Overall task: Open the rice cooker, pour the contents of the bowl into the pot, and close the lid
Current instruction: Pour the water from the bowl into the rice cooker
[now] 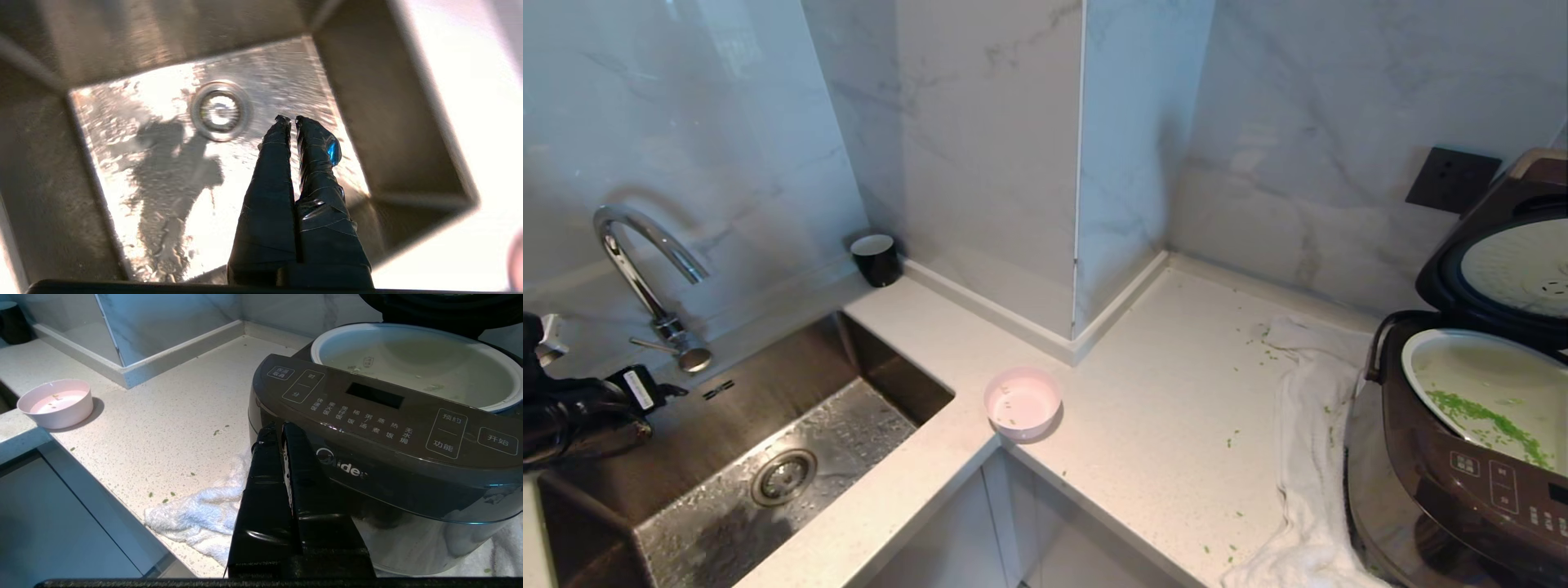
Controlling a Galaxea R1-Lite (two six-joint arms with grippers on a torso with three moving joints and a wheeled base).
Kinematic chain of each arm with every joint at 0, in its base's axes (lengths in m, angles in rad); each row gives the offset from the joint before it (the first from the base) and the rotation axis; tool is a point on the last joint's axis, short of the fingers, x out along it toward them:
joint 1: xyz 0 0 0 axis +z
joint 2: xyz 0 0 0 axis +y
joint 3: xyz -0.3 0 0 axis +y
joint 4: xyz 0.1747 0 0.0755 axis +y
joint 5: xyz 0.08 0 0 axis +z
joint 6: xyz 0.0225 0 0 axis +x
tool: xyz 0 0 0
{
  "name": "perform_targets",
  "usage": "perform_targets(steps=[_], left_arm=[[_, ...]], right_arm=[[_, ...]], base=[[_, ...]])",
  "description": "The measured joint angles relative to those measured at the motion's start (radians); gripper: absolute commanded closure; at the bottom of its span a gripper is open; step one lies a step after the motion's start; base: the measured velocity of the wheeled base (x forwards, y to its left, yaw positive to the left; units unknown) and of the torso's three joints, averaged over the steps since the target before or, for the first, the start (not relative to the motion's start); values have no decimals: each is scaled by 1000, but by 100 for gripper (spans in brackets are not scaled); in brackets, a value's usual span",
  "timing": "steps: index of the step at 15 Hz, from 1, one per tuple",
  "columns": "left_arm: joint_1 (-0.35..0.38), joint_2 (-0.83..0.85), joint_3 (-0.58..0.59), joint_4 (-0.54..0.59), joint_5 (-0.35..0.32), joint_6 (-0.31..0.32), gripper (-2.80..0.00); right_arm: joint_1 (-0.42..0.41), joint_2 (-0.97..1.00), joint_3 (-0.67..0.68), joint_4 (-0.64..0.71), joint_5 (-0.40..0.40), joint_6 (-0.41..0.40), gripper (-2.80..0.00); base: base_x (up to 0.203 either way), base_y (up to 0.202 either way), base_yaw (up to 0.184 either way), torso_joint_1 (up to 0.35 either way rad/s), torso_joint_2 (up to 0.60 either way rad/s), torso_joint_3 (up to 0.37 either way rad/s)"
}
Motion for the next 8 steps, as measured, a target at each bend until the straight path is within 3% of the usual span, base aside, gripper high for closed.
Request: perform_targets(steps=[4, 8], left_arm=[[-37, -302, 223, -35, -129, 38, 0], [-169, -661, 330, 58, -191, 52, 0]], right_arm=[[0, 0, 0, 0, 0, -1, 0], [0, 0, 0, 0, 0, -1, 0]], base=[[0, 0, 0, 0, 0, 0], [0, 0, 0, 0, 0, 0]])
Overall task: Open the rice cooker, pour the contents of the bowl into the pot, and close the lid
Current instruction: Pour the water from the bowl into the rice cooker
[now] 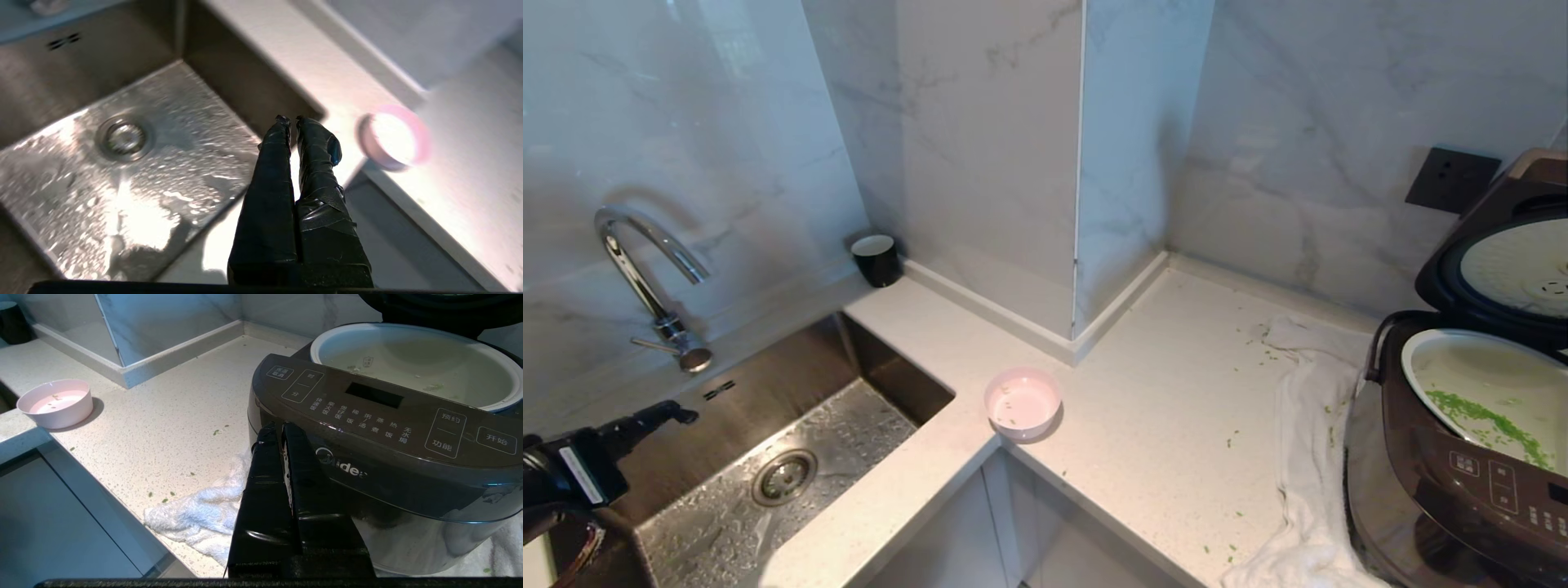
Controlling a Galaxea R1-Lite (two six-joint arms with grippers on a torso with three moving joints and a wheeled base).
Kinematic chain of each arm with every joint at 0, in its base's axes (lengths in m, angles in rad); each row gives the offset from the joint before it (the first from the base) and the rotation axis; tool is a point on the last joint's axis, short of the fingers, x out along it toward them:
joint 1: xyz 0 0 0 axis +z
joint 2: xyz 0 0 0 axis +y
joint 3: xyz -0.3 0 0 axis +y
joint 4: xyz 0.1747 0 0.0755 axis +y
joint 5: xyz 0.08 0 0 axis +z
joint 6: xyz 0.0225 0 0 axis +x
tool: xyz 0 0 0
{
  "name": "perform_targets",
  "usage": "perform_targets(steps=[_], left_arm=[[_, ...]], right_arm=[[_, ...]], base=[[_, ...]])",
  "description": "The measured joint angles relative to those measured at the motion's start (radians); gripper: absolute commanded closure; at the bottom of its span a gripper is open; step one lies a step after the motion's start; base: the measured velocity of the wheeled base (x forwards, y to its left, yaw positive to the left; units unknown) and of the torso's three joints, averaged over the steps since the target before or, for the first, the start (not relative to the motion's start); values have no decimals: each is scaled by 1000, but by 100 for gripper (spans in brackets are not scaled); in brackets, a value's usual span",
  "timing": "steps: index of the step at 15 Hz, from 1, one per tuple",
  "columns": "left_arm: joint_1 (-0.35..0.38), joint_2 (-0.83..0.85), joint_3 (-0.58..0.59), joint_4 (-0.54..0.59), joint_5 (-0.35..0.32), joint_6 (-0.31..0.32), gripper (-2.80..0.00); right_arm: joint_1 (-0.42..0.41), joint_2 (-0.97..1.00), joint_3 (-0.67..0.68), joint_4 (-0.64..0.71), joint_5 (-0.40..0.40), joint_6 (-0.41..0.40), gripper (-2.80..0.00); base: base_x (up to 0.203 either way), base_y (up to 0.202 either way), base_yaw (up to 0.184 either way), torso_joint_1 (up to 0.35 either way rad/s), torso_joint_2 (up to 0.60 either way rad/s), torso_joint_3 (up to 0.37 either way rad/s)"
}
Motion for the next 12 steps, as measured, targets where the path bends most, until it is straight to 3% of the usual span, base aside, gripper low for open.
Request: perform_targets(steps=[2, 4, 7, 10, 12], left_arm=[[-75, -158, -21, 112, -11, 11, 0], [-120, -283, -49, 229, -16, 80, 0], [-156, -417, -45, 262, -5, 159, 0], [-276, -555, -26, 335, 110, 204, 0], [-313, -659, -19, 426, 186, 233, 0]], right_arm=[[0, 0, 0, 0, 0, -1, 0], [0, 0, 0, 0, 0, 0, 0], [0, 0, 0, 0, 0, 0, 0], [0, 0, 0, 0, 0, 0, 0], [0, 0, 0, 0, 0, 0, 0]], base=[[0, 0, 0, 0, 0, 0], [0, 0, 0, 0, 0, 0], [0, 0, 0, 0, 0, 0], [0, 0, 0, 0, 0, 0], [0, 0, 0, 0, 0, 0]])
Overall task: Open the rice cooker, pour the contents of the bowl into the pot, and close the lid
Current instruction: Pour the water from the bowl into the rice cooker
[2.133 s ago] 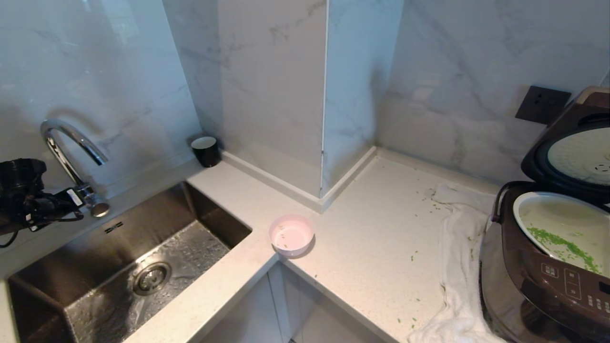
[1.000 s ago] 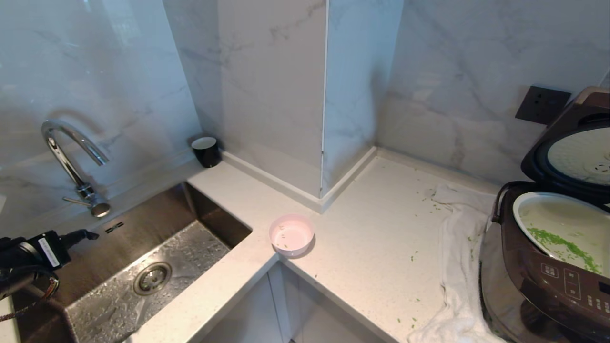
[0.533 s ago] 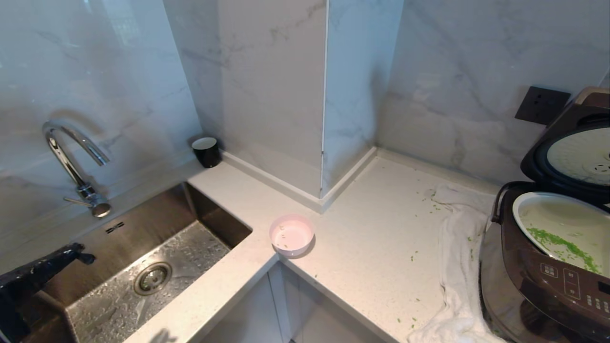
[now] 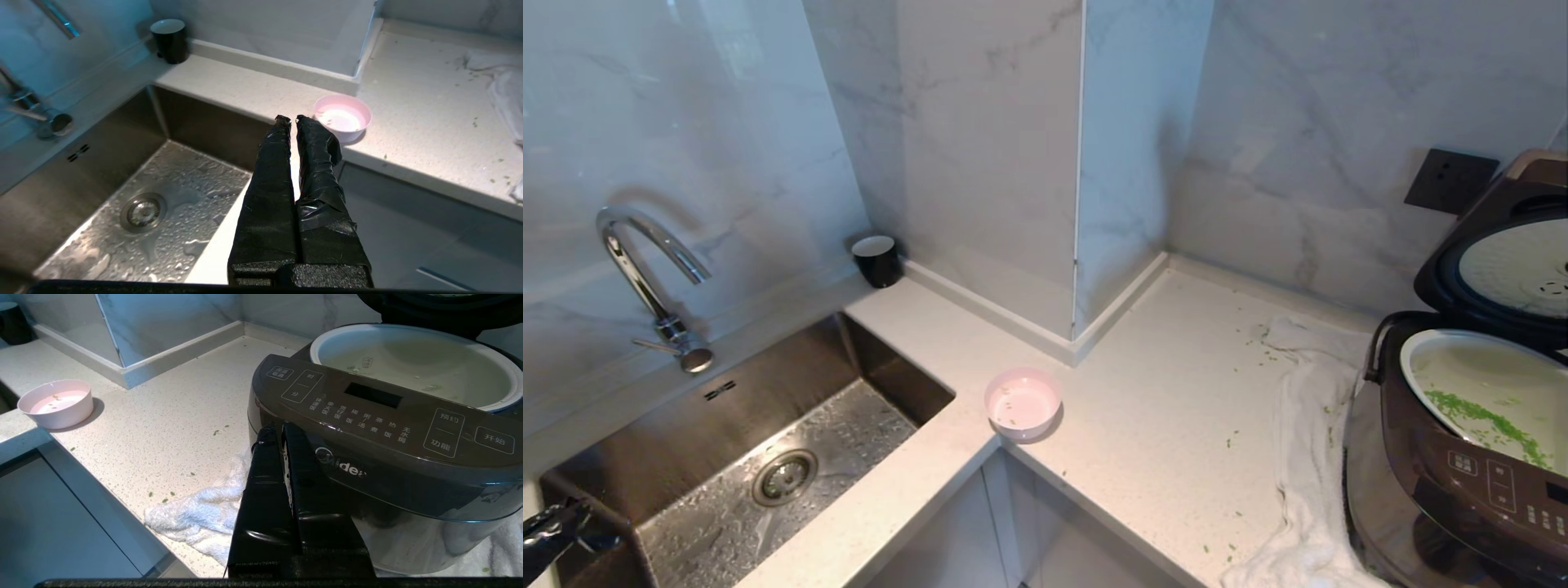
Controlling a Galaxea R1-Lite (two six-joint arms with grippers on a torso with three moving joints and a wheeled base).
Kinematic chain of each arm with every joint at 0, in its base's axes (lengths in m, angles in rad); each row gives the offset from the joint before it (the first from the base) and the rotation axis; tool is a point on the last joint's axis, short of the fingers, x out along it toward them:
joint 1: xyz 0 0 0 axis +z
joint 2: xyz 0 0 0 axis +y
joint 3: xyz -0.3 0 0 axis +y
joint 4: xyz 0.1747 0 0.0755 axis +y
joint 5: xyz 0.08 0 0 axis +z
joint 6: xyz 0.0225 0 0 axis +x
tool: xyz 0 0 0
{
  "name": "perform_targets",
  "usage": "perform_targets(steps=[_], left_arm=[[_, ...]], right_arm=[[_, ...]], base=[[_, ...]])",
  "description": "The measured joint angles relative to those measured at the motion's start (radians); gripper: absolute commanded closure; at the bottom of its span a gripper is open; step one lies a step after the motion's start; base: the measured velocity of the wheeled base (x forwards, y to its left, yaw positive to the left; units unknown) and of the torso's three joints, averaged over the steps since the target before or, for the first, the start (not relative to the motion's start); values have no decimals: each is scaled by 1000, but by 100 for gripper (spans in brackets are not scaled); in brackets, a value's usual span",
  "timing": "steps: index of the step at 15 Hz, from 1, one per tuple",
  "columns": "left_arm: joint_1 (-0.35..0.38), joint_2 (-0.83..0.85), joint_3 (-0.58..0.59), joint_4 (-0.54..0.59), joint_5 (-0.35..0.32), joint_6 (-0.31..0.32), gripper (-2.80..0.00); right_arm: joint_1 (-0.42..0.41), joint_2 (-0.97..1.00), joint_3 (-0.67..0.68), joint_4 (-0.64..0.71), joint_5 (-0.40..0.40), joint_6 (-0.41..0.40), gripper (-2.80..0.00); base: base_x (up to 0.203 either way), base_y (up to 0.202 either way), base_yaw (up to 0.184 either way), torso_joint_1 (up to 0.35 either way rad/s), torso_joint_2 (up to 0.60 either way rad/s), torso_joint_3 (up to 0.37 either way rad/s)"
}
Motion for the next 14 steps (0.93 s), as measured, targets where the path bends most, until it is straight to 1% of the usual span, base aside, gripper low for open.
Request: perform_targets(steps=[2, 3, 5, 7, 10, 12, 14], left_arm=[[-2, -83, 6, 56, 104, 11, 0], [4, -122, 16, 61, 139, 12, 0], [18, -199, 60, 63, 159, 17, 0], [23, -264, 129, 65, 166, 35, 0], [24, -336, 255, 42, 179, 91, 0], [24, -356, 298, 42, 187, 73, 0], [23, -365, 308, 43, 189, 54, 0]], right_arm=[[0, 0, 0, 0, 0, 0, 0], [0, 0, 0, 0, 0, 0, 0], [0, 0, 0, 0, 0, 0, 0], [0, 0, 0, 0, 0, 0, 0], [0, 0, 0, 1, -1, -1, 0], [0, 0, 0, 4, -1, -1, 0], [0, 0, 0, 0, -2, -1, 0]], base=[[0, 0, 0, 0, 0, 0], [0, 0, 0, 0, 0, 0], [0, 0, 0, 0, 0, 0], [0, 0, 0, 0, 0, 0], [0, 0, 0, 0, 0, 0], [0, 0, 0, 0, 0, 0], [0, 0, 0, 0, 0, 0]])
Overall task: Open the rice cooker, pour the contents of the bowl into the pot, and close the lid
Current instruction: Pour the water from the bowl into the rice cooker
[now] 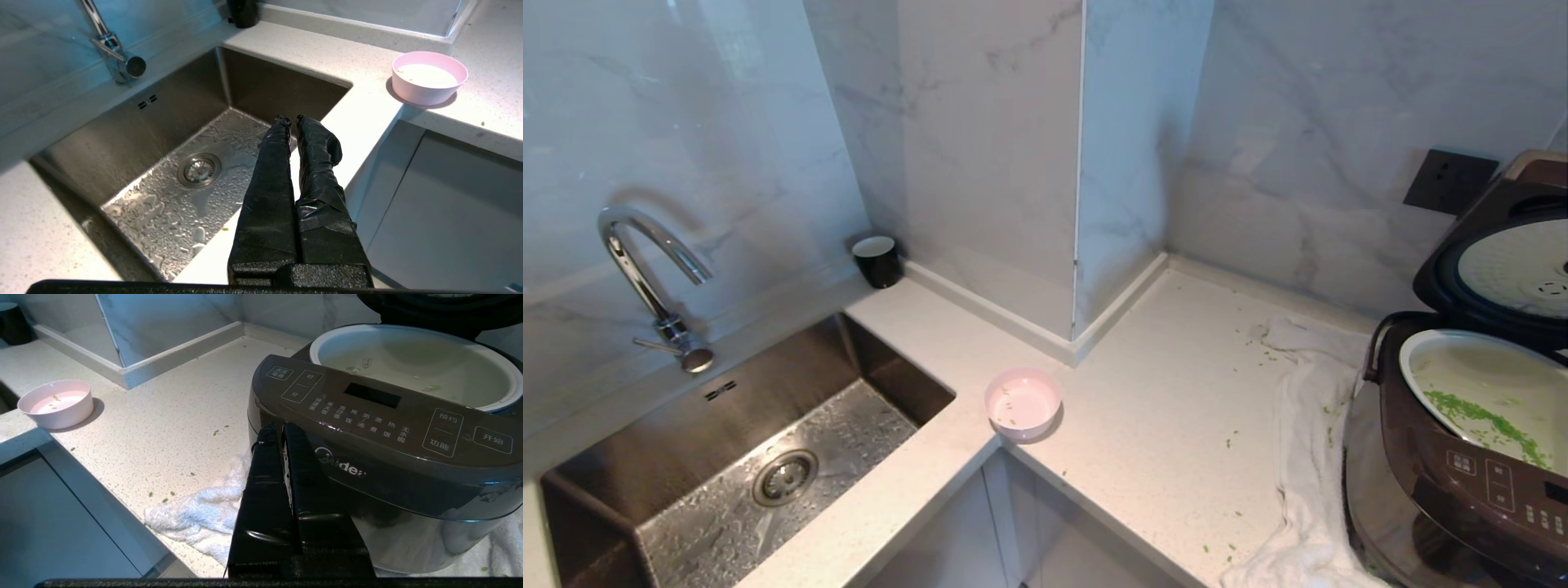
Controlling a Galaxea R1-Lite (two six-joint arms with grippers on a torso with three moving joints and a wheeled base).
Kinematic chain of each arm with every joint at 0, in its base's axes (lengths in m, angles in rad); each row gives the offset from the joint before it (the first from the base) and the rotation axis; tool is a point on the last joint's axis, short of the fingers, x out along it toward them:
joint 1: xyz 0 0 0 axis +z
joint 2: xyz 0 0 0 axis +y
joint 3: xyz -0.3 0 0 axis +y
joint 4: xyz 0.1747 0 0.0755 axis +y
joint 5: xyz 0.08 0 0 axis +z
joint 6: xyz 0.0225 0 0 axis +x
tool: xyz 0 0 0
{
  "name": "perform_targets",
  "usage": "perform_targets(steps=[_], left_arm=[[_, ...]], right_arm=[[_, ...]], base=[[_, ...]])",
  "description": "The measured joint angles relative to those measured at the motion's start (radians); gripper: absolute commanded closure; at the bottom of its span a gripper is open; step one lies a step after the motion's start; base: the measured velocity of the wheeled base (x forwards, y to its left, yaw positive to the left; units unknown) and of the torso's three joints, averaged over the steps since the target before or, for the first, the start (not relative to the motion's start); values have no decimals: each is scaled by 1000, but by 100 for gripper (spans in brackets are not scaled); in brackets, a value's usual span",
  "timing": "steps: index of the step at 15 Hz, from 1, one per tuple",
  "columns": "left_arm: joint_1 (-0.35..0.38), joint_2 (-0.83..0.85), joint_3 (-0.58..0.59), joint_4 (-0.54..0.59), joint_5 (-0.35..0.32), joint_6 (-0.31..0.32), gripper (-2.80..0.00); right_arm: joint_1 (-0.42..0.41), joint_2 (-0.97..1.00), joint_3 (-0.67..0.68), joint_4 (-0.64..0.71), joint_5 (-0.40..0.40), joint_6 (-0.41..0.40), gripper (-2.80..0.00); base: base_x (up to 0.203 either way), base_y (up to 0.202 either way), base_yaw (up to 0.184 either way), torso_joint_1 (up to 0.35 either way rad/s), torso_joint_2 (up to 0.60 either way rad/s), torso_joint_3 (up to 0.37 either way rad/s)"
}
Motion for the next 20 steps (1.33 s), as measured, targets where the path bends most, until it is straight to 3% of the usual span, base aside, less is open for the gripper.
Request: perform_targets(steps=[5, 8, 13, 16, 20], left_arm=[[-1, -5, 4, -1, 13, -37, 0], [-1, -5, 4, -2, 5, -13, 0], [-3, -5, 4, -3, 16, -65, 0], [-4, -5, 4, -3, 8, -63, 0], [-4, -5, 4, -3, 8, -64, 0]], right_arm=[[0, 0, 0, 0, 0, 0, 0], [0, 0, 0, 0, 0, 2, 0], [0, 18, -51, 9, 23, -18, 0], [7, 159, -192, 15, 110, 10, 0], [19, 475, -388, 15, 325, 27, 0]], base=[[0, 0, 0, 0, 0, 0], [0, 0, 0, 0, 0, 0], [0, 0, 0, 0, 0, 0], [0, 0, 0, 0, 0, 0], [0, 0, 0, 0, 0, 0]])
